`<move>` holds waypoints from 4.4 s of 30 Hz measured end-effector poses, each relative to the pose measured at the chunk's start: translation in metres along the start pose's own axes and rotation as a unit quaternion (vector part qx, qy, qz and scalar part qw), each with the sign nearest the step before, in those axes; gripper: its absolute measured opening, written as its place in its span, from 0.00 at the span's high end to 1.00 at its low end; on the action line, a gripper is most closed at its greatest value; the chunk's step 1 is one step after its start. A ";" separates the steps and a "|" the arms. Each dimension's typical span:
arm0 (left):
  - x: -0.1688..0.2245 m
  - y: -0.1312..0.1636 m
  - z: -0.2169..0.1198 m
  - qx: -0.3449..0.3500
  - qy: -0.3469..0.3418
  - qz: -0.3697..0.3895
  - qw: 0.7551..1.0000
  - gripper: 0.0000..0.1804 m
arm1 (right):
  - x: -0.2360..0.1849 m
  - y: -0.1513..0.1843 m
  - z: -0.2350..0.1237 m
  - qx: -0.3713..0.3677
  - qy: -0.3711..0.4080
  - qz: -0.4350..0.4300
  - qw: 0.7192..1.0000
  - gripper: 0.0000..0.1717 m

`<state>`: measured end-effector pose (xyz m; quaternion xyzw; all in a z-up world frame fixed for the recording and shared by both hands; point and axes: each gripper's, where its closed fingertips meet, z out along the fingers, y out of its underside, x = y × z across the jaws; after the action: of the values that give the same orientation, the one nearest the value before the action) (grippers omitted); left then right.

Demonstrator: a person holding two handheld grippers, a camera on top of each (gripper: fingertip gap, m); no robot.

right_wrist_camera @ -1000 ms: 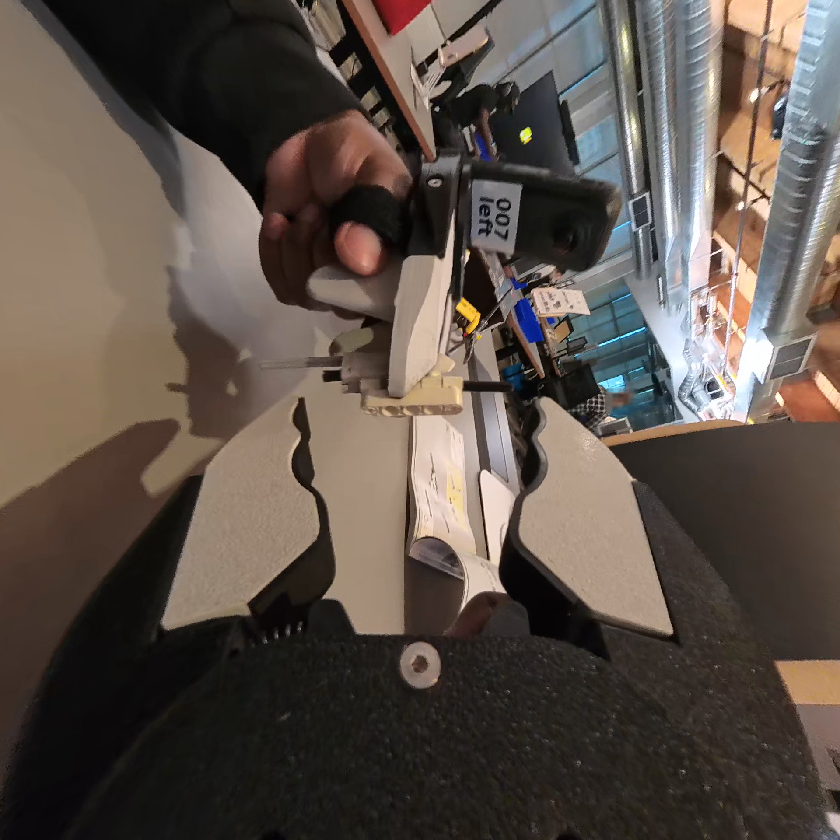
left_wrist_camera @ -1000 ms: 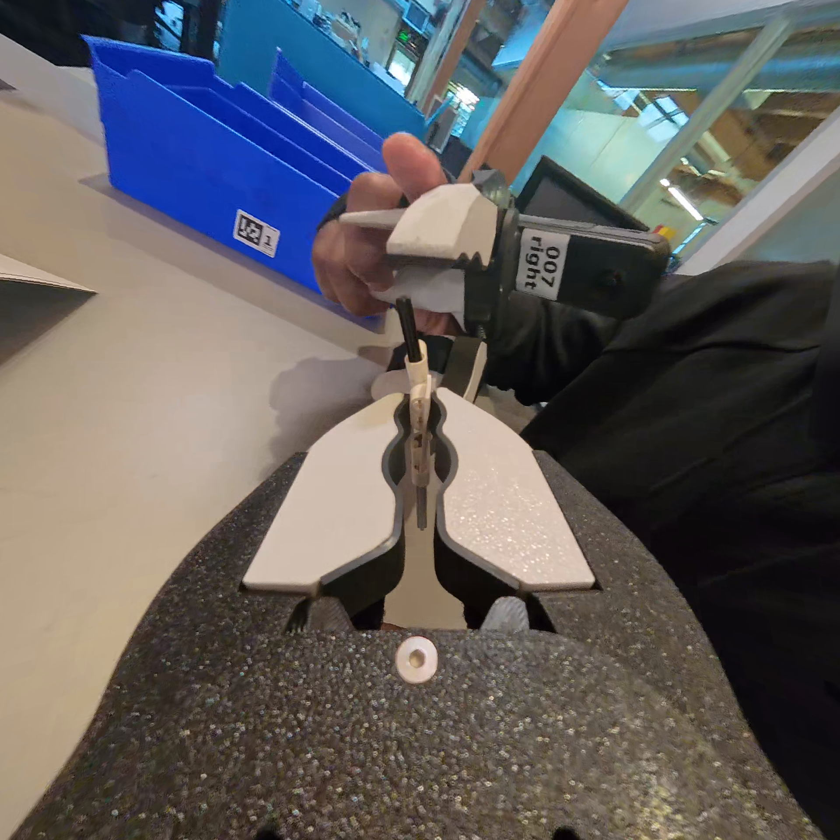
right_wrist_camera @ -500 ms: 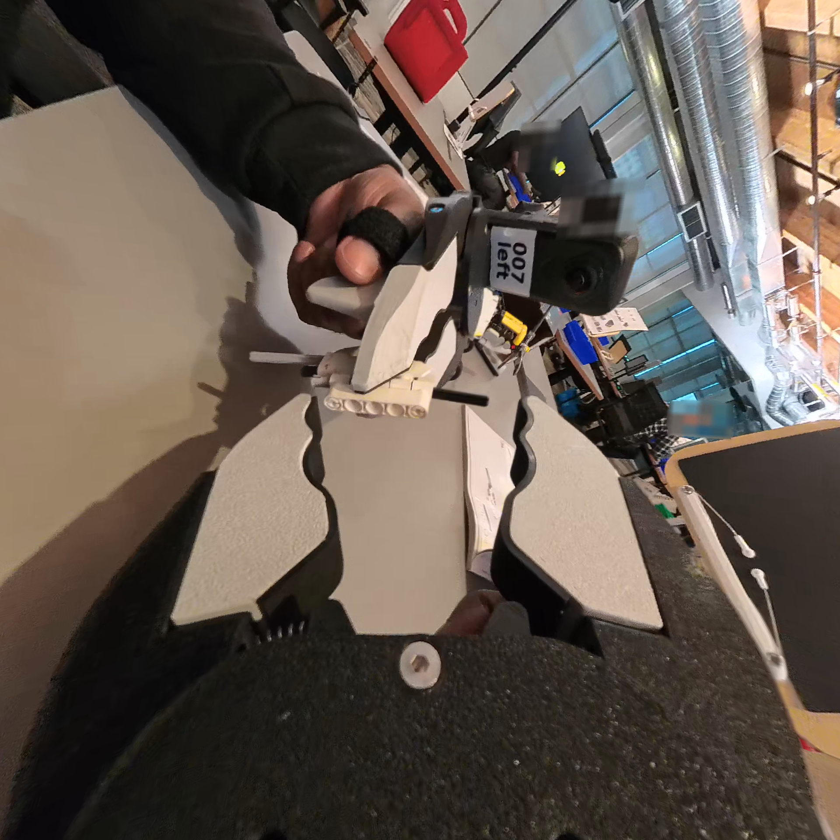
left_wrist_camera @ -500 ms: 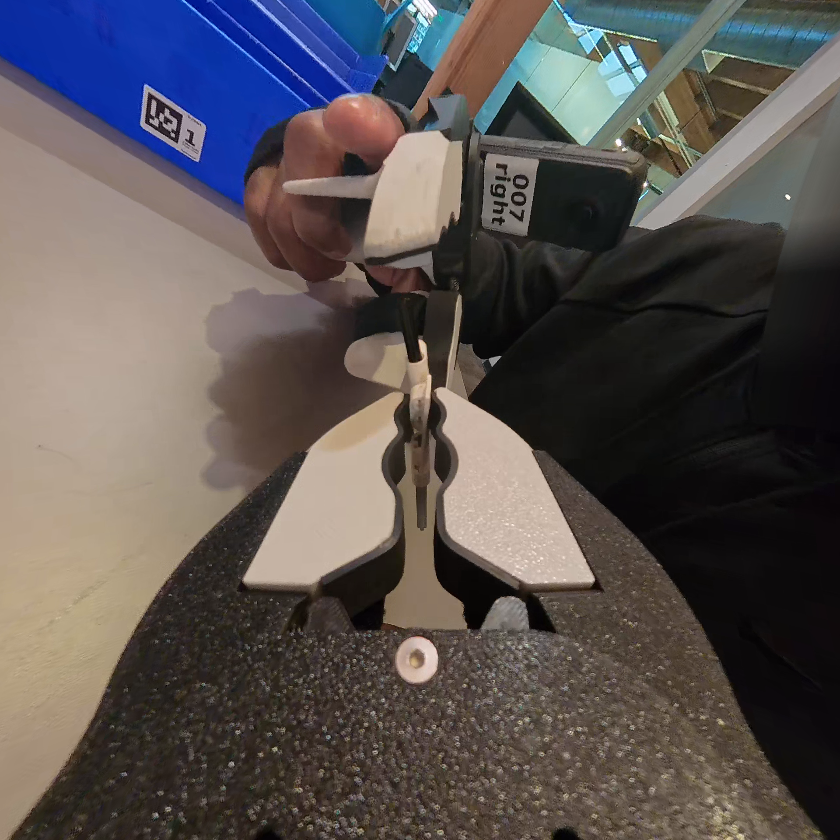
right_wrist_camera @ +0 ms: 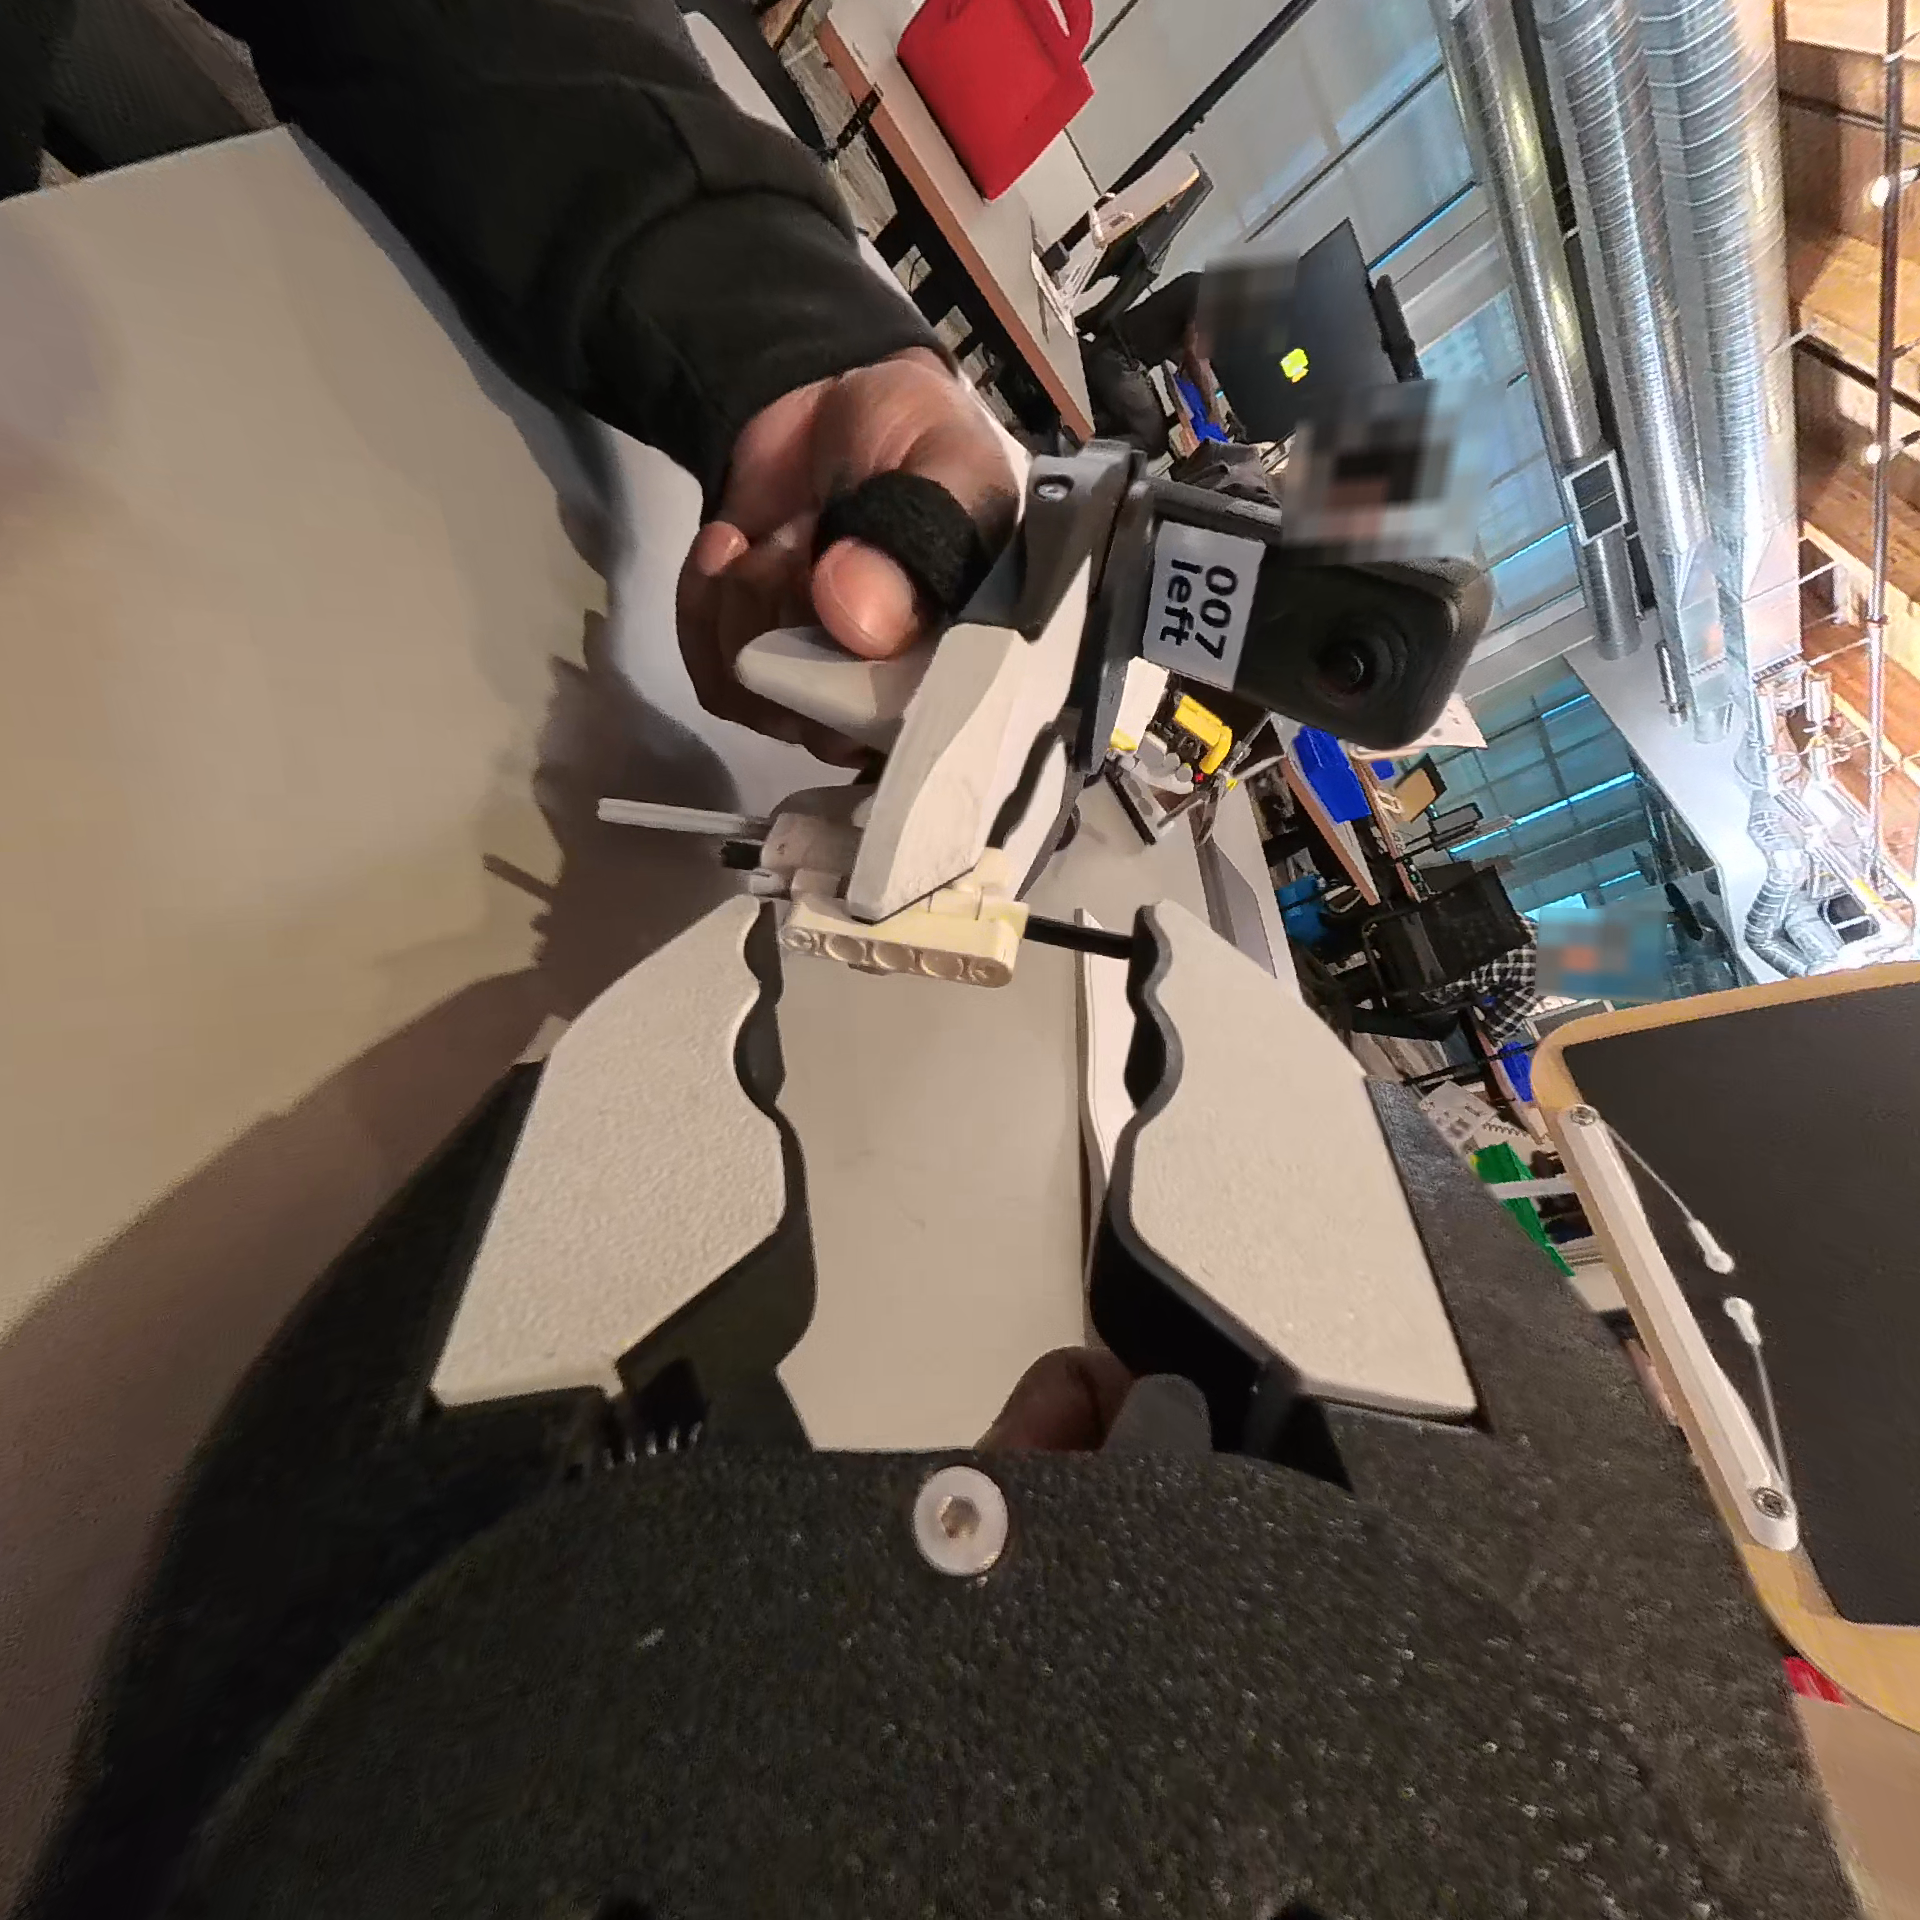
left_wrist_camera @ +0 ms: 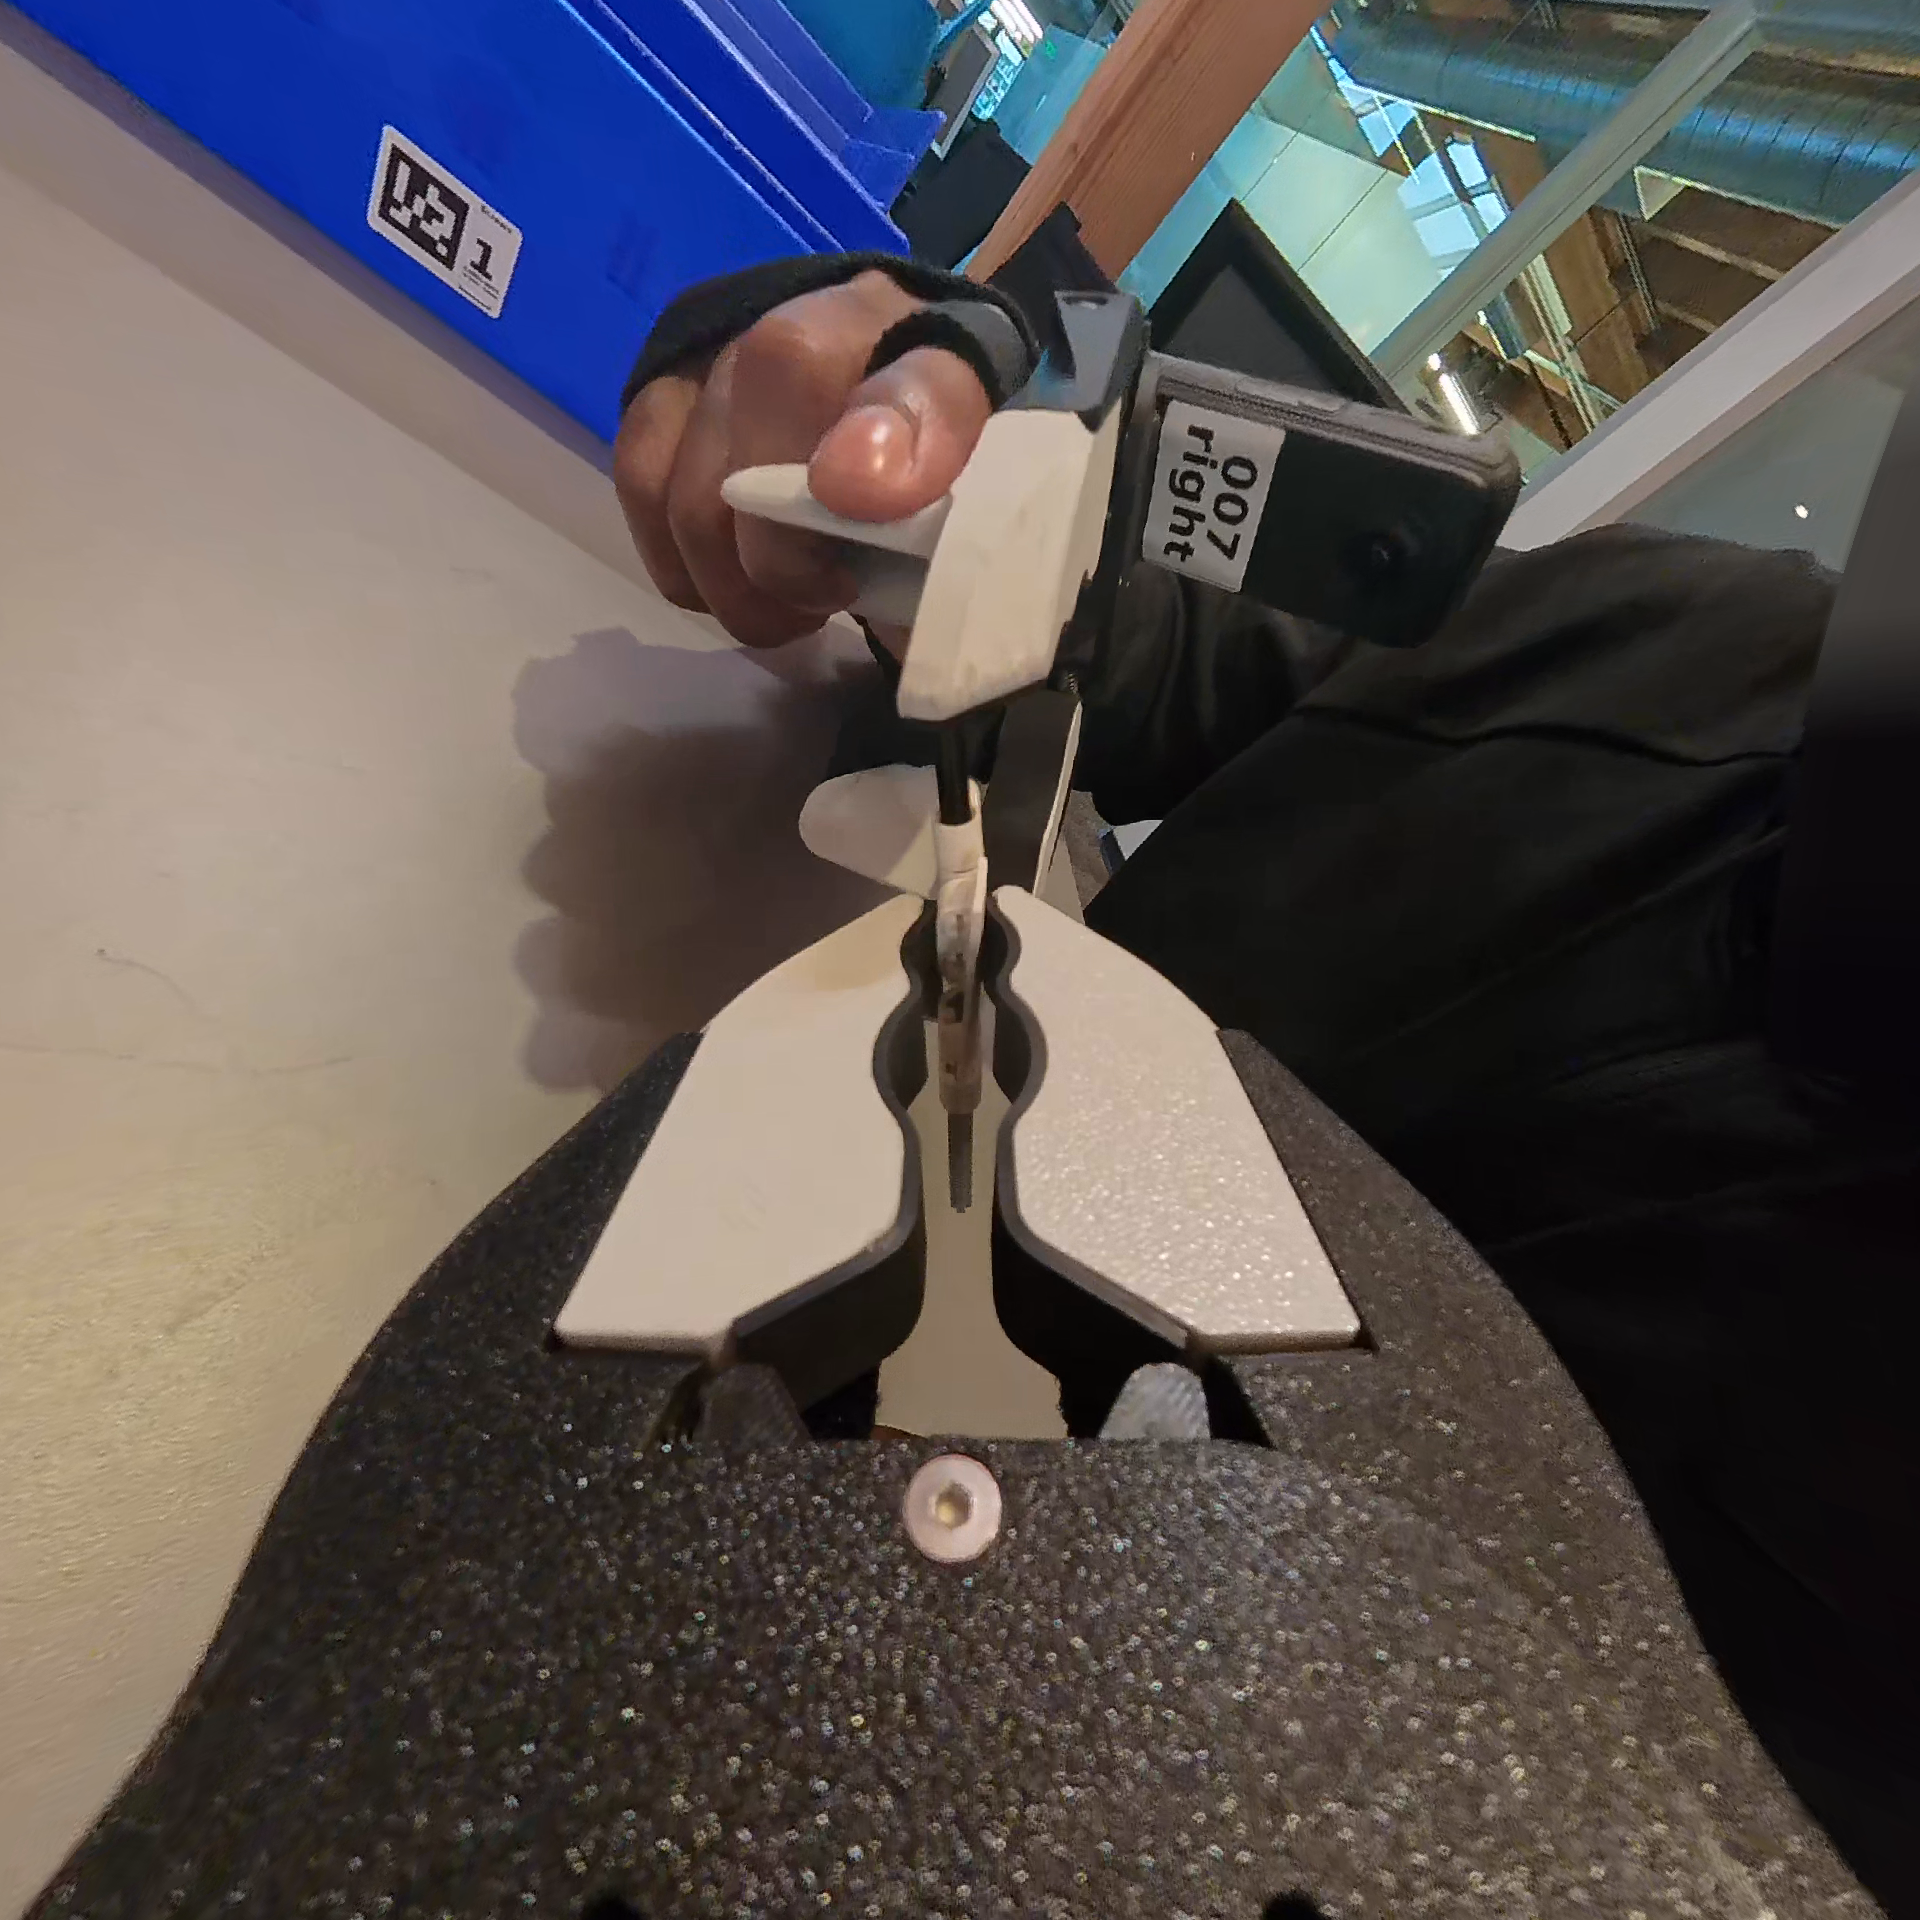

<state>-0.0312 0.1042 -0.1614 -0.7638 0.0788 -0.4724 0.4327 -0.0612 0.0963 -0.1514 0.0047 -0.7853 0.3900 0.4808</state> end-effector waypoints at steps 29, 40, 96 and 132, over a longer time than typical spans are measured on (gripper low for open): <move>-0.008 -0.018 -0.008 0.075 -0.008 -0.030 0.997 0.96 | 0.010 0.006 0.007 -0.006 0.073 0.012 0.997 0.67; -0.010 -0.020 -0.007 0.084 -0.011 -0.038 0.996 0.96 | 0.010 0.008 0.006 -0.007 0.066 0.028 0.997 0.69; -0.029 -0.025 -0.011 0.108 -0.058 -0.068 0.990 0.95 | 0.026 0.037 0.005 -0.068 0.140 0.077 0.985 0.68; -0.031 -0.011 -0.005 0.055 -0.107 -0.034 0.992 0.96 | 0.017 0.039 0.010 -0.093 0.125 0.039 0.987 0.71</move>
<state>-0.0549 0.1243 -0.1731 -0.7872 -0.0195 -0.4061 0.4636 -0.0928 0.1234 -0.1641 -0.1195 -0.7514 0.3308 0.5584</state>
